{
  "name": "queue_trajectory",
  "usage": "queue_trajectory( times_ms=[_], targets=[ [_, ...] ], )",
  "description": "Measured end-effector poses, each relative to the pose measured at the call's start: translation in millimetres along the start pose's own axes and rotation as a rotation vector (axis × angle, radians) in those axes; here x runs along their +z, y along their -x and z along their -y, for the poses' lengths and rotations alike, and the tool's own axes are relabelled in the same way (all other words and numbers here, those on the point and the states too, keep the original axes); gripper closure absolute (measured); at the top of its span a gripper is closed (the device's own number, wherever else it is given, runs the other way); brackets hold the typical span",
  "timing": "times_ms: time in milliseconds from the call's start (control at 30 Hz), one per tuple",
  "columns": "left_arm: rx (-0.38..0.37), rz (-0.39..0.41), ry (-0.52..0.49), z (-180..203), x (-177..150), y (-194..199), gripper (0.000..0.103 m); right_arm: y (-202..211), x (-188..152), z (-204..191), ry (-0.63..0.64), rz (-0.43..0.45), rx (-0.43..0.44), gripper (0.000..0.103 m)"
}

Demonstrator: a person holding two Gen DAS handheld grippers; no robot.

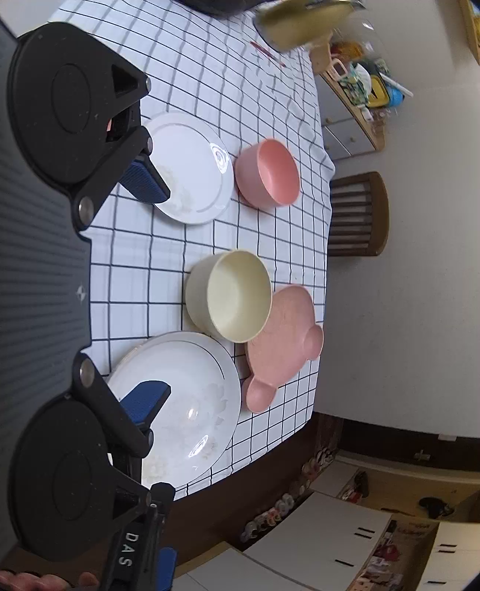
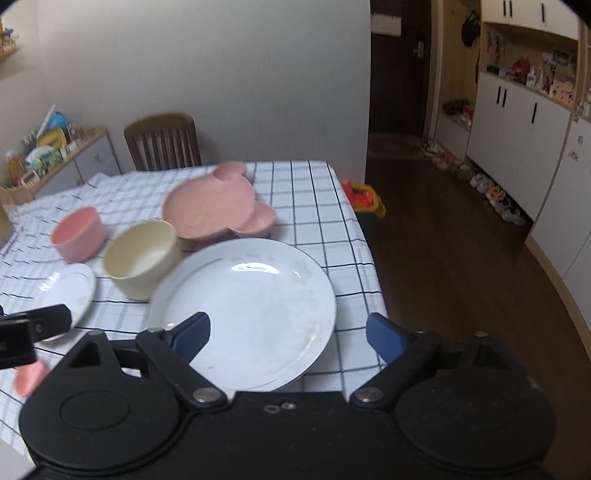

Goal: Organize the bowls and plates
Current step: 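Move both grippers to the large floral plate rim and close on it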

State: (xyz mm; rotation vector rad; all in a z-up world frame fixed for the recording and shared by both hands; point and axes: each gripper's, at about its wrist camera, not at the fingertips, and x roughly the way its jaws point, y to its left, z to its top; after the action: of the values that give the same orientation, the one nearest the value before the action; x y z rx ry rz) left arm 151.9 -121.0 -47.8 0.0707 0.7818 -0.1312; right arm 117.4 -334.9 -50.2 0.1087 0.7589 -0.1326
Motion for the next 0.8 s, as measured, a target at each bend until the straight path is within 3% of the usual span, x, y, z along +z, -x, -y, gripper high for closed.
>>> queue_trajectory(
  times_ms=[167,400,667,800],
  targets=[
    [-0.001,-0.032,-0.026,12,6,-30,0.0,-31,12,16,0.031,-0.03,-0.01,0.014],
    [-0.029,-0.115,-0.005,19,10,-74,0.001,-70,26,29,0.051,-0.11,0.026,0.026],
    [-0.072,-0.204,0.091,17,13,-109,0.001,-104,34,38,0.074,-0.184,0.058,0.038],
    [-0.103,-0.245,0.113,15,12,-124,0.018,-114,37,44,0.062,-0.233,0.091,0.052]
  ],
)
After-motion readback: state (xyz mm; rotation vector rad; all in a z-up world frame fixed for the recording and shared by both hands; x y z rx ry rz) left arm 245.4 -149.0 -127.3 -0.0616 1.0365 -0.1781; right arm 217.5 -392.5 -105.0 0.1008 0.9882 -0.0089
